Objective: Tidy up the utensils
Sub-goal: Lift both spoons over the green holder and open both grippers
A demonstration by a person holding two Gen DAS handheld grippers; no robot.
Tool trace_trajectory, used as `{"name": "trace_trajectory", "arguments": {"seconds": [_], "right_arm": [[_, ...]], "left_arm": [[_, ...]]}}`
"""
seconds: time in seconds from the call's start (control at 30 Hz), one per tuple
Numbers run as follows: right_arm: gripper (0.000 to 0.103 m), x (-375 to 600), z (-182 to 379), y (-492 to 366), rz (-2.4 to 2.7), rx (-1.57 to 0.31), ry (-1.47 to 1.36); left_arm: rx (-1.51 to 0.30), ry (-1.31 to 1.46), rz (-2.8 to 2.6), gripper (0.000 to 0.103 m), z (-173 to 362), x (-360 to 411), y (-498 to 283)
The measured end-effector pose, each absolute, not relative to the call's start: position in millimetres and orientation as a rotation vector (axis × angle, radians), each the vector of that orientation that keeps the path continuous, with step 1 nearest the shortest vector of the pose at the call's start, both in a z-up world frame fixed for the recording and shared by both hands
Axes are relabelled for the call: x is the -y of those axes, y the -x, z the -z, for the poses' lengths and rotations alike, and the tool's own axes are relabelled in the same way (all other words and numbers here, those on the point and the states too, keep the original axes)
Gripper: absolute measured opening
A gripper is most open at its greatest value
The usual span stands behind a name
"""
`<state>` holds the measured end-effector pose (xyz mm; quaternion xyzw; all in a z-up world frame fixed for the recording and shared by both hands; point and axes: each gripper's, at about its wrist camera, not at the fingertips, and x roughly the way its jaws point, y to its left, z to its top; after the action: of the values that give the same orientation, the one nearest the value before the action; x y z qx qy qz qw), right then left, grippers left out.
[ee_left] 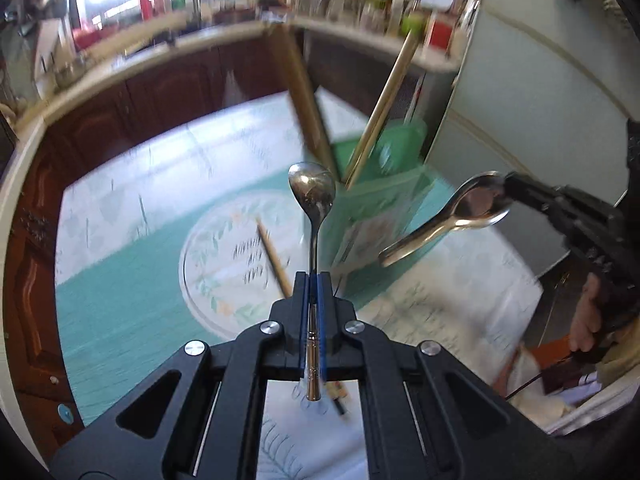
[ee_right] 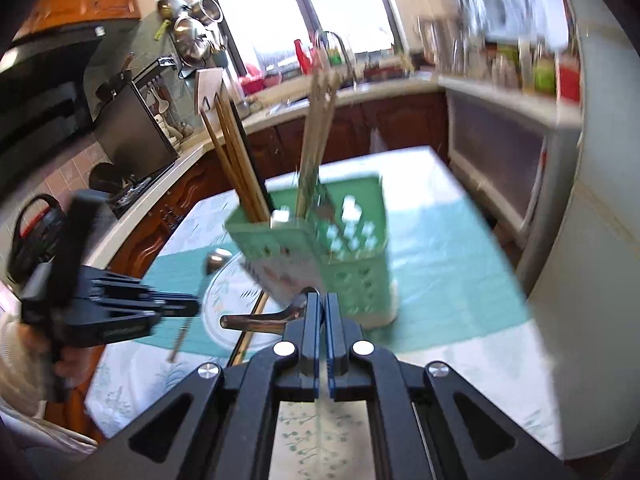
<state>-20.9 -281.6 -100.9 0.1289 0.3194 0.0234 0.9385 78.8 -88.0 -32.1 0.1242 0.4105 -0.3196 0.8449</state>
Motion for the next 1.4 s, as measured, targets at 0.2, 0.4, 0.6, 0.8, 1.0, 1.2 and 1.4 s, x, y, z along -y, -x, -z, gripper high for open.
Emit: {"name": "trace_trajectory", "arguments": {"seconds": [0.2,0.4,0.6,0.8,1.0,1.2,1.4], "right_arm": [[0.002,279,50,40,0.126,-0.512,-0.037],[0.001,264,34,37,0.308,-0.420,0.205],[0.001,240,60,10,0.388,-0.416,0.469],[0.001,236,78,-7,0.394,-0.436,0.578],[0.002,237,81,-16,0.287,-0.438,0.533],[0.003,270,67,-32,0.044,-0.493,0.146],[0.005,303,76,-53,-0.101,-0.575,-0.171]], "left_arm": [[-0.630,-0.173,0.718,0.002,-32,110,-67],[-0.560,-0.061,0.762,0.002,-48,148,-90],[-0.453,-0.007,0.817,0.002,-25,166,-109],[-0.447,-0.024,0.841,0.002,10,180,-118],[-0.457,-0.013,0.862,0.002,33,190,-119],[-0.455,0.051,0.856,0.002,52,191,-120],[-0.497,0.047,0.850,0.002,72,188,-126]]}}
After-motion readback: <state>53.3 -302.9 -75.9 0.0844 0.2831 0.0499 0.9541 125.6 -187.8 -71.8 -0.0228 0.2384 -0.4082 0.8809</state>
